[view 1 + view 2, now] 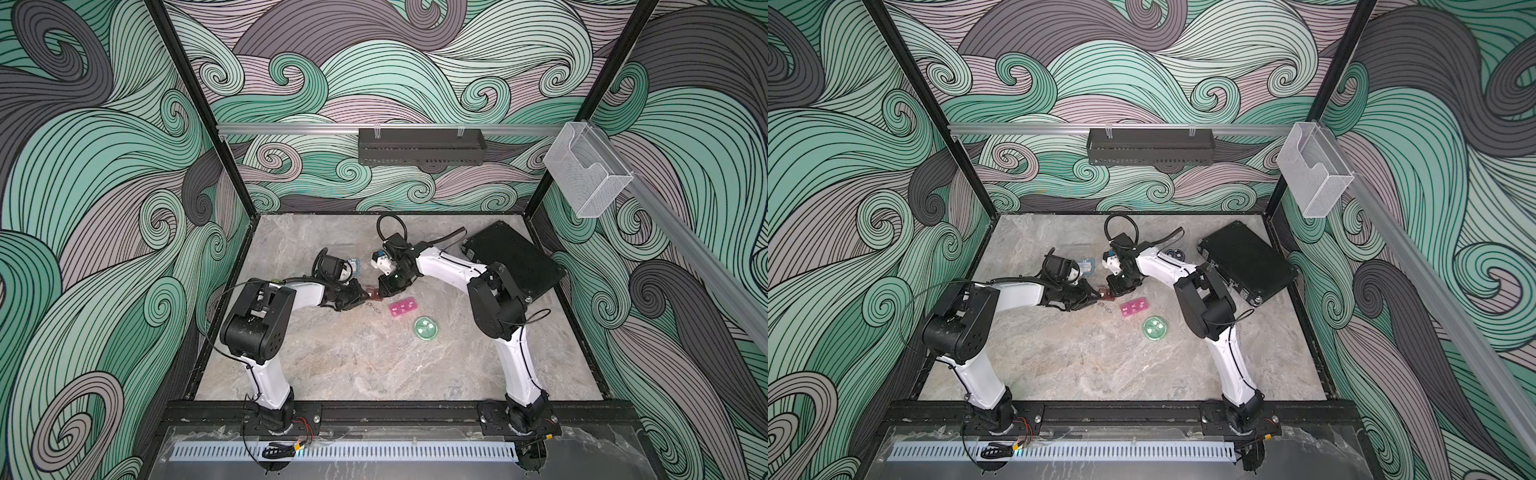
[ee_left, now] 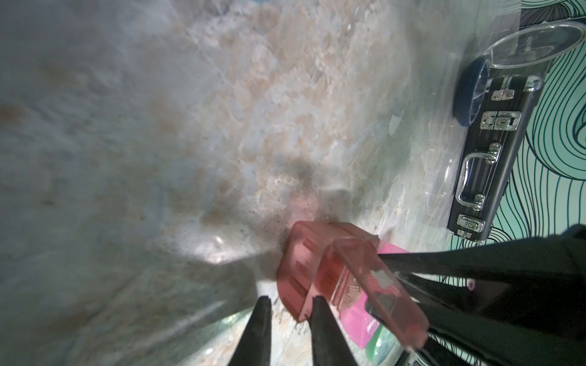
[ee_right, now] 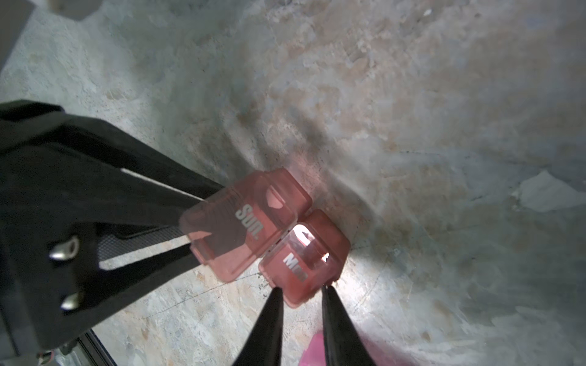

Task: Close pillboxes
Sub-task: Close the lid on the pillbox.

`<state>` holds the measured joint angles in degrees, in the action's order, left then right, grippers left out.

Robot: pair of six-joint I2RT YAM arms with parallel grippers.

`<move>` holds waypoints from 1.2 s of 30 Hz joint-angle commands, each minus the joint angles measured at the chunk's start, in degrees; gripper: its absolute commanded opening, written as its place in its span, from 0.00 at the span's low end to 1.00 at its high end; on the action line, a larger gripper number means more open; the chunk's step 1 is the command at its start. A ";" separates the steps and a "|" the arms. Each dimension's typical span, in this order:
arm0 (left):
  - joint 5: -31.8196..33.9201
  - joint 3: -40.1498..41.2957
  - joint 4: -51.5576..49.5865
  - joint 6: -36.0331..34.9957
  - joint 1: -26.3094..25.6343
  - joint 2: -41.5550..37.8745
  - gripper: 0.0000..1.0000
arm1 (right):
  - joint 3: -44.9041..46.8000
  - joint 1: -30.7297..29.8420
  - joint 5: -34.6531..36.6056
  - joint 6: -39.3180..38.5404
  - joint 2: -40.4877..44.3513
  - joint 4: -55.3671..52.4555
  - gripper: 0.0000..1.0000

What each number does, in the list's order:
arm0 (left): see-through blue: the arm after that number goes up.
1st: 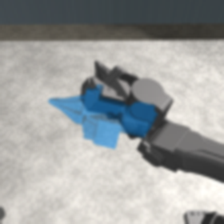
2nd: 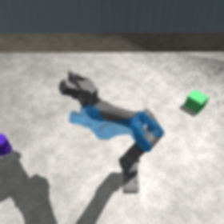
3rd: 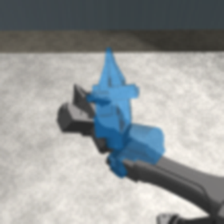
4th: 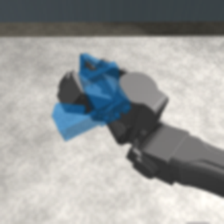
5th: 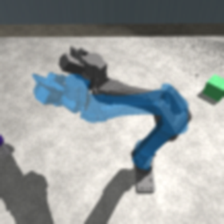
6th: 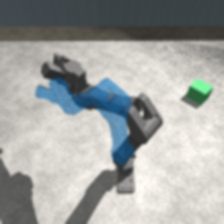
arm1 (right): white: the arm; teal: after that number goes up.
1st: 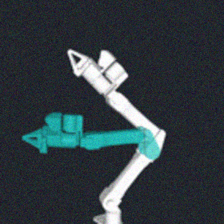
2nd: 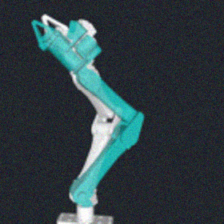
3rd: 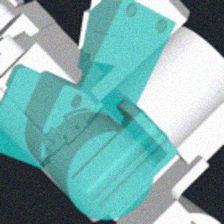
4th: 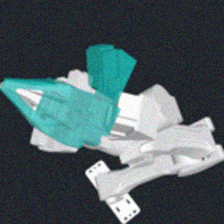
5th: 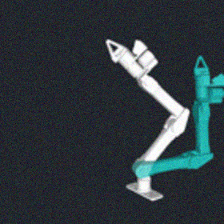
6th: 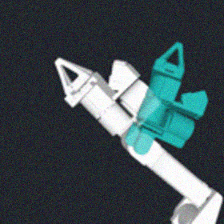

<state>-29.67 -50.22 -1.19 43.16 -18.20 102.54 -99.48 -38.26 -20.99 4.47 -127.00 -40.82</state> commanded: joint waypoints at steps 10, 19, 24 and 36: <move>0.93 -2.69 -0.04 0.25 -0.61 1.51 0.23 | -3.81 -0.39 2.39 -0.26 -3.86 -2.42 0.28; 0.40 -3.22 0.18 0.26 -0.70 2.85 0.23 | -4.47 -0.58 2.66 -0.43 -5.49 -3.35 0.27; 0.32 -3.51 0.05 0.08 -0.69 3.61 0.23 | -5.71 -0.81 3.43 -0.87 -6.71 -4.65 0.27; -0.29 -2.84 -2.04 -1.71 -0.70 0.51 0.23 | -6.69 -0.65 2.53 -0.96 -3.20 -6.15 0.28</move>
<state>-30.09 -52.77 -0.54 42.92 -18.46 105.43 -105.43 -39.05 -18.06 4.23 -132.55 -45.01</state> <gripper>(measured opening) 0.226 0.277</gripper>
